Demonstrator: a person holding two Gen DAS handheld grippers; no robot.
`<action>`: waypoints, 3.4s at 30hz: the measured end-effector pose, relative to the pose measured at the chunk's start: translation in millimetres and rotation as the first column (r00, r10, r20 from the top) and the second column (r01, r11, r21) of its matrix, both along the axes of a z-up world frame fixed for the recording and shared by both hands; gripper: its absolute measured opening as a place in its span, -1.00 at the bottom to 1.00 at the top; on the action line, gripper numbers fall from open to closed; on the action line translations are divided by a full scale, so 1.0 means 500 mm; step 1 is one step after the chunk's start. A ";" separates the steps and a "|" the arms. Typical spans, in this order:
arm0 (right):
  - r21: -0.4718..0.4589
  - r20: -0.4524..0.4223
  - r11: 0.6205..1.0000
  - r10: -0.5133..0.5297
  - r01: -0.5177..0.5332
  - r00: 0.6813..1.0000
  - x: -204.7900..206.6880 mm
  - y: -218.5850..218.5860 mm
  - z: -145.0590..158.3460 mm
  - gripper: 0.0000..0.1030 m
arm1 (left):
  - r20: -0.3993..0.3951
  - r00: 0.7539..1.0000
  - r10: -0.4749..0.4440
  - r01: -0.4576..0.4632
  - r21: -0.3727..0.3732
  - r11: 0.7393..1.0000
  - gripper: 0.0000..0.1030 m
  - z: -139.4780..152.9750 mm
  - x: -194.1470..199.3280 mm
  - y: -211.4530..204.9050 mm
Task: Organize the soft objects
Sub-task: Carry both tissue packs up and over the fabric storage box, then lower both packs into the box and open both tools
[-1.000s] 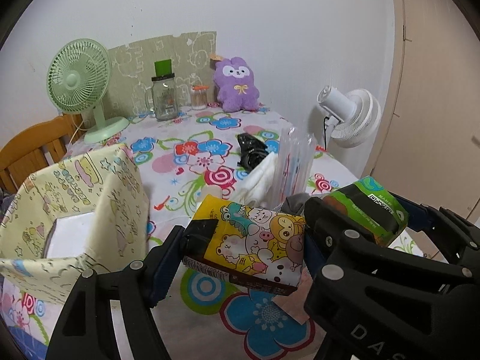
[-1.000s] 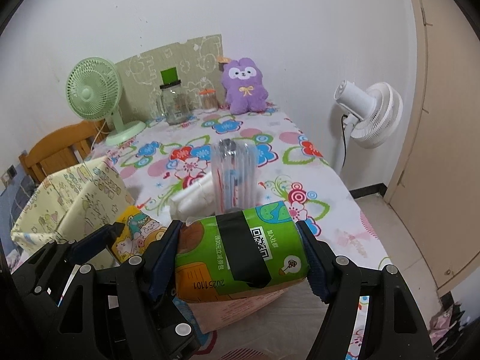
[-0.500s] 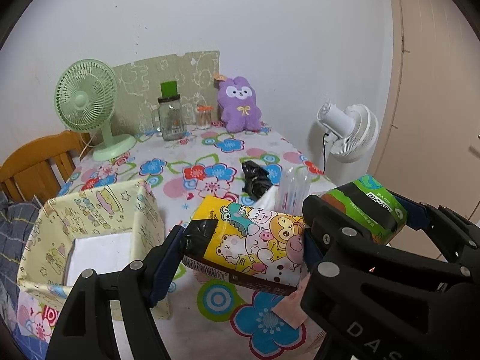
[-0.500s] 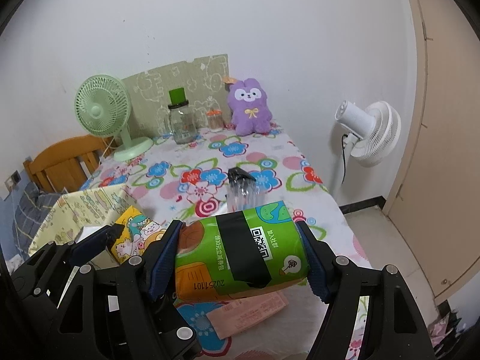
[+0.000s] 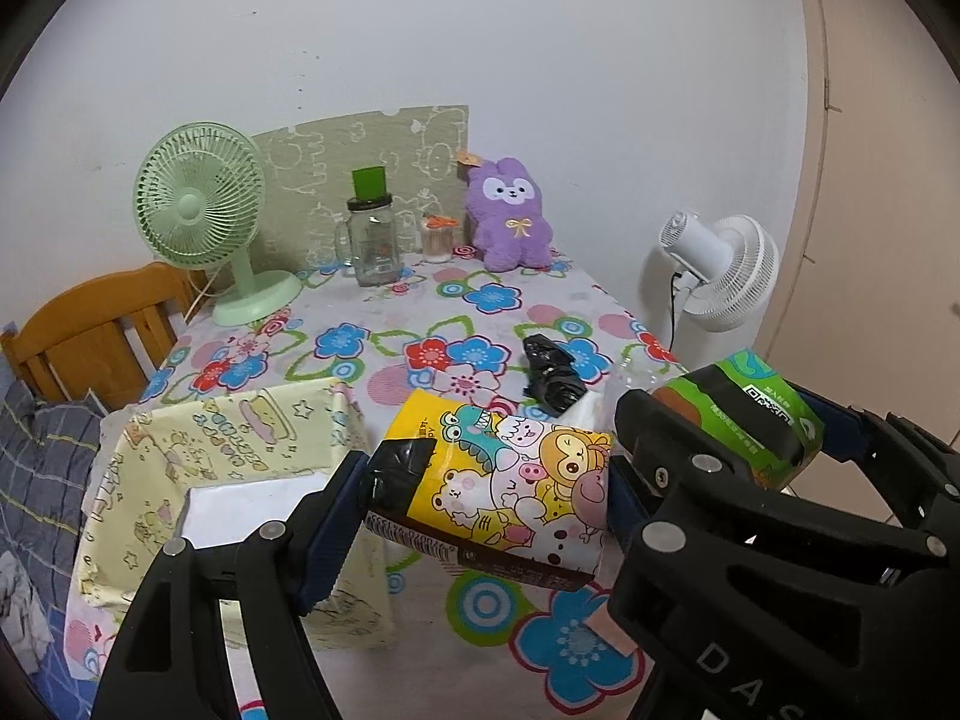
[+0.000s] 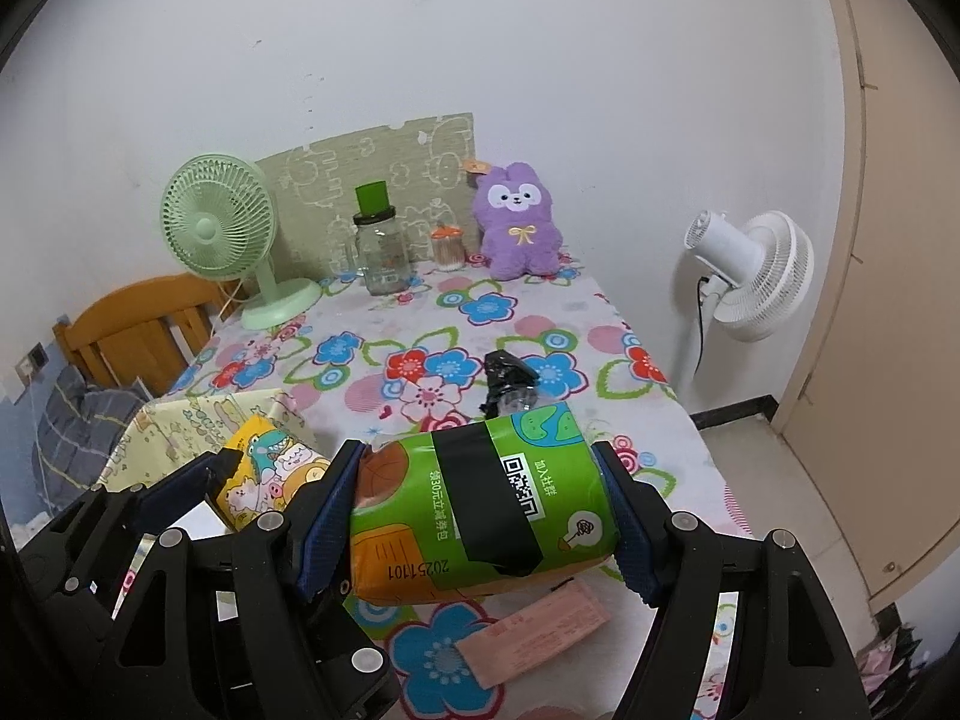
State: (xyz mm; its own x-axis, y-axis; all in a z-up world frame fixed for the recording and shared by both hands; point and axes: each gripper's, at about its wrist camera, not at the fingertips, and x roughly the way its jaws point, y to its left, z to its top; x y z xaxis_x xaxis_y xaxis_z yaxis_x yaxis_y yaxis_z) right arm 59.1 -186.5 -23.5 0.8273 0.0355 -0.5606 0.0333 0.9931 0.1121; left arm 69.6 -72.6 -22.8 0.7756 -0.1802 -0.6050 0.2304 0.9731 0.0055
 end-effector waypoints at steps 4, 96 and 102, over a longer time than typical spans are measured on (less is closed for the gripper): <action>-0.005 -0.004 1.000 0.011 -0.011 1.000 0.009 0.023 0.009 0.48 | 0.002 1.000 0.014 -0.014 -0.007 1.000 0.53 0.008 0.004 0.022; -0.081 -0.079 0.940 0.326 -0.332 0.942 0.192 0.358 -0.055 0.75 | -0.167 0.931 0.325 -0.324 0.034 0.945 0.99 -0.076 0.111 0.343; -0.079 -0.059 0.941 0.325 -0.329 0.944 0.173 0.344 -0.040 0.76 | -0.141 0.942 0.304 -0.303 0.032 0.952 0.99 -0.059 0.093 0.328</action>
